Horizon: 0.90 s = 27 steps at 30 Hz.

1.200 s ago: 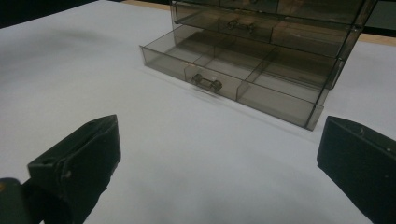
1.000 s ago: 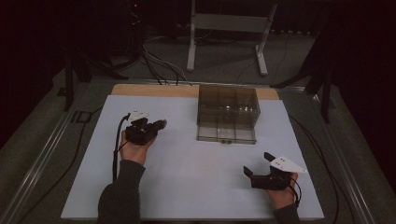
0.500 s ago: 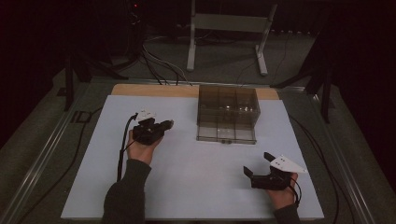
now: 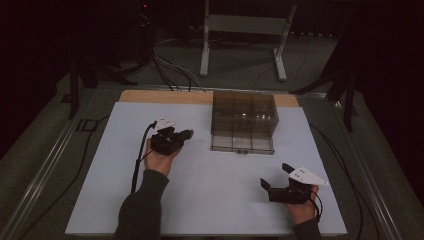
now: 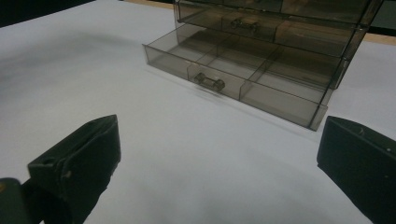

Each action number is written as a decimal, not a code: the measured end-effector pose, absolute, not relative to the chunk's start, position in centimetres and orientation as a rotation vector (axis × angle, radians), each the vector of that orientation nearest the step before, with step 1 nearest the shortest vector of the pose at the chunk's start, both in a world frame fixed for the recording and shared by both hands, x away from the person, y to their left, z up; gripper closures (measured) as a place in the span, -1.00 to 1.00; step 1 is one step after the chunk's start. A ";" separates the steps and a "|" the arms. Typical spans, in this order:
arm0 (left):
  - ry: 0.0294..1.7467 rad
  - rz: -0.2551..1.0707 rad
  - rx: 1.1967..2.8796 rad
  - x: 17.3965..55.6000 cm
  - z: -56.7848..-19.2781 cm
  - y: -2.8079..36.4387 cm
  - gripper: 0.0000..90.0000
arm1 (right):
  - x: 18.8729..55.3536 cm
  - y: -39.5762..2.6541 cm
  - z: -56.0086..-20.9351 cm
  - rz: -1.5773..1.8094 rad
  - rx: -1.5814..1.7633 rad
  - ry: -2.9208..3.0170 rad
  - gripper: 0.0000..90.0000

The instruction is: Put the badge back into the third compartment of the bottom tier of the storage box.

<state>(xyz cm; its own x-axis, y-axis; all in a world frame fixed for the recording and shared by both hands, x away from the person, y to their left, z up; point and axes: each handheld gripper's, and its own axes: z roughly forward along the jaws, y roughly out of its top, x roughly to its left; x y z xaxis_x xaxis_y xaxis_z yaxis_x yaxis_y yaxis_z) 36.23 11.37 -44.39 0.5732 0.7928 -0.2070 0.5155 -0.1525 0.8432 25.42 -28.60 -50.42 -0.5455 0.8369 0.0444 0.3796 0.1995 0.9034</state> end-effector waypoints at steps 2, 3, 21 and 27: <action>1.066 0.344 1.821 36.3 -44.5 11.1 0.95 | 25.4 -28.6 -50.4 1.313 1.130 2.019 -1.00; 1.064 0.342 1.824 36.4 -44.6 11.0 0.95 | 25.4 -28.6 -50.4 1.313 1.131 2.019 -1.00; 1.021 0.322 1.859 37.0 -45.3 8.3 0.95 | 25.5 -28.5 -50.5 1.307 1.130 2.030 -1.00; 1.011 0.304 1.849 37.3 -45.3 7.8 0.95 | 25.5 -28.5 -50.5 1.307 1.130 2.031 -1.00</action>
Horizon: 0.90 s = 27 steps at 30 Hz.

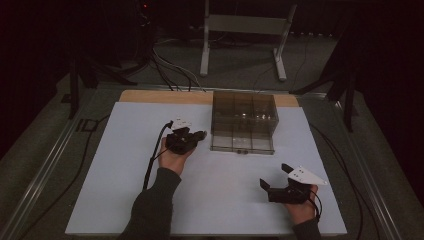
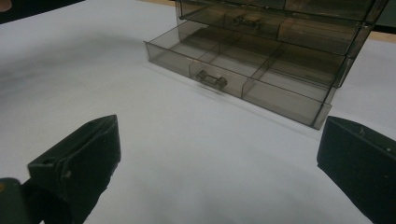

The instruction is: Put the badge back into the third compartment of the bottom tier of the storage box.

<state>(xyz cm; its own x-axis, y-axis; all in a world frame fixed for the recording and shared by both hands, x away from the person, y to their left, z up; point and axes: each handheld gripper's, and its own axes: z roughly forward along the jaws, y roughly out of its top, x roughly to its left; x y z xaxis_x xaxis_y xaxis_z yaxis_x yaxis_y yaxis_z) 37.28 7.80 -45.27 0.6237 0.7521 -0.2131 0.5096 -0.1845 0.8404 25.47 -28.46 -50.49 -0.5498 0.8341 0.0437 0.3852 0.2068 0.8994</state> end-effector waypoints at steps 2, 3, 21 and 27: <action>1.009 0.290 1.842 37.4 -45.3 7.5 0.95 | 25.5 -28.4 -50.5 1.307 1.128 2.031 -1.00; 1.010 0.287 1.840 37.5 -45.3 7.5 0.95 | 25.5 -28.4 -50.5 1.307 1.128 2.031 -1.00; 0.998 0.266 1.824 38.5 -45.3 6.1 0.95 | 25.6 -28.5 -50.6 1.304 1.128 2.036 -1.00; 0.990 0.273 1.824 39.0 -44.9 5.2 0.95 | 25.7 -28.5 -50.6 1.306 1.125 2.036 -1.00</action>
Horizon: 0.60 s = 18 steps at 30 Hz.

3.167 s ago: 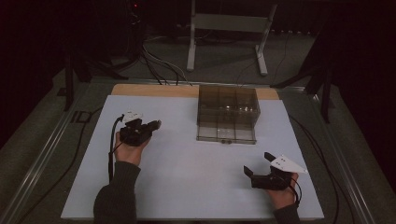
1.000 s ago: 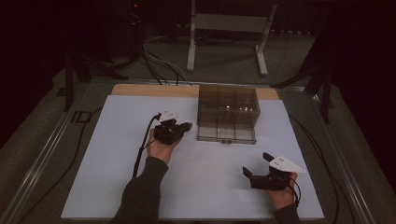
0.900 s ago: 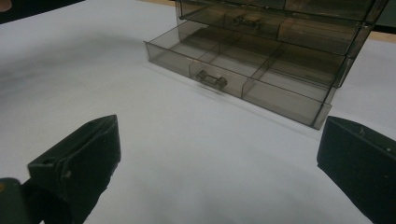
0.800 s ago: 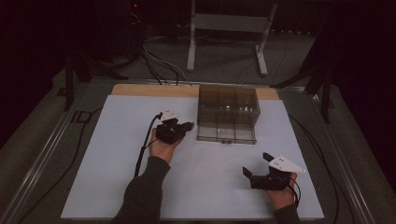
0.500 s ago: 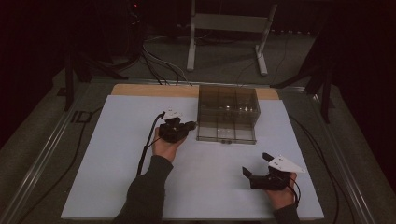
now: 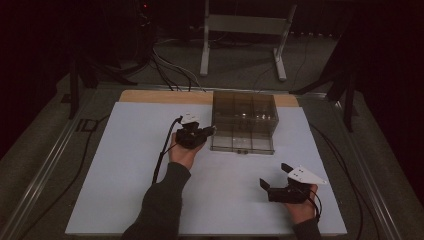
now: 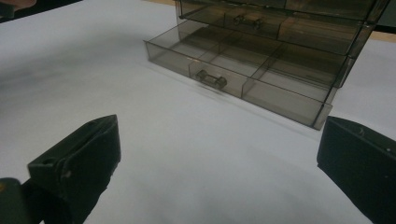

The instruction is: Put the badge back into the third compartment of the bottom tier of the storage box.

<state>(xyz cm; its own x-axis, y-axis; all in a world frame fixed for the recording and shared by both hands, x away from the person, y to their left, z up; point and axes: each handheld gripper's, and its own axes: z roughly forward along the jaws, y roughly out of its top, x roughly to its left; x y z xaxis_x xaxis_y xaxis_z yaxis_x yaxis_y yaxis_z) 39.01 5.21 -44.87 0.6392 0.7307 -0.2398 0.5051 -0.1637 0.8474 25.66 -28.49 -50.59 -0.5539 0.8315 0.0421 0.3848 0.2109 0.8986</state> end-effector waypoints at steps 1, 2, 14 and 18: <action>0.989 0.274 1.822 39.1 -44.8 5.1 0.95 | 25.7 -28.5 -50.6 1.307 1.125 2.036 -1.00; 0.983 0.278 1.824 39.2 -44.6 4.9 0.95 | 25.7 -28.5 -50.6 1.309 1.123 2.035 -1.00; 0.964 0.274 1.801 40.8 -43.9 3.5 0.95 | 25.7 -28.4 -50.5 1.314 1.119 2.037 -1.00; 0.946 0.246 1.809 41.4 -44.0 2.9 0.95 | 25.7 -28.3 -50.5 1.314 1.111 2.040 -1.00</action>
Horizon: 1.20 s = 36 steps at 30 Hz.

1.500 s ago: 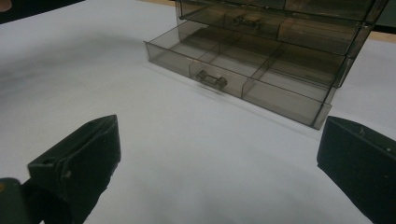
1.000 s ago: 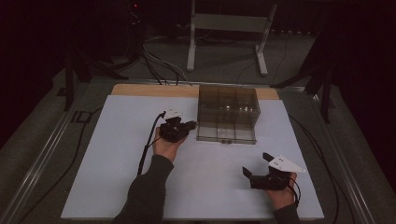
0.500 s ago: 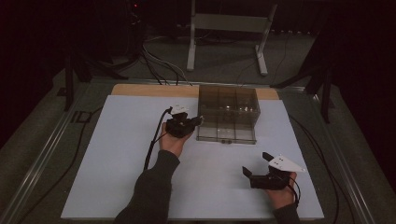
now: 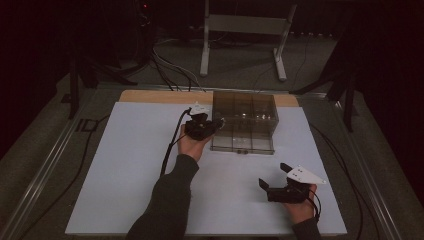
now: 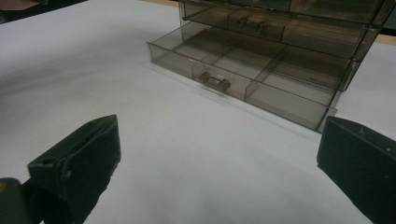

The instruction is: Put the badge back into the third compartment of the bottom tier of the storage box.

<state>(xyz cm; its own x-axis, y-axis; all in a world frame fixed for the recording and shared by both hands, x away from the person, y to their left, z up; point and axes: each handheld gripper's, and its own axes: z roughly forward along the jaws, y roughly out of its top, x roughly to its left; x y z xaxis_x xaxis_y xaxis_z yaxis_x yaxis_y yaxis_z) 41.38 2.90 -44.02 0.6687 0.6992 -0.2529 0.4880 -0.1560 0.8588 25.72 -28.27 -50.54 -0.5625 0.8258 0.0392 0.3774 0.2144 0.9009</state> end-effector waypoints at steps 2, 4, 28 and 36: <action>0.944 0.247 1.815 41.6 -44.1 2.6 0.95 | 25.7 -28.3 -50.5 1.313 1.109 2.041 -1.00; 0.946 0.246 1.816 41.8 -44.1 2.3 0.95 | 25.7 -28.3 -50.5 1.315 1.113 2.039 -1.00; 0.897 0.271 1.860 43.1 -43.7 -1.4 0.95 | 25.7 -28.3 -50.4 1.322 1.105 2.038 -1.00; 0.883 0.253 1.856 43.2 -43.9 -2.5 0.95 | 25.6 -28.2 -50.5 1.322 1.098 2.043 -1.00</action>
<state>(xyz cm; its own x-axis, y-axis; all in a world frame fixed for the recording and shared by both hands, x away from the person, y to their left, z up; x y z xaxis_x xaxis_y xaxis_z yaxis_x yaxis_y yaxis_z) 43.15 -2.45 -43.88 0.7090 0.6726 -0.2120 0.4578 -0.2103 0.8639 25.62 -28.18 -50.45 -0.5706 0.8204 0.0370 0.3698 0.2165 0.9035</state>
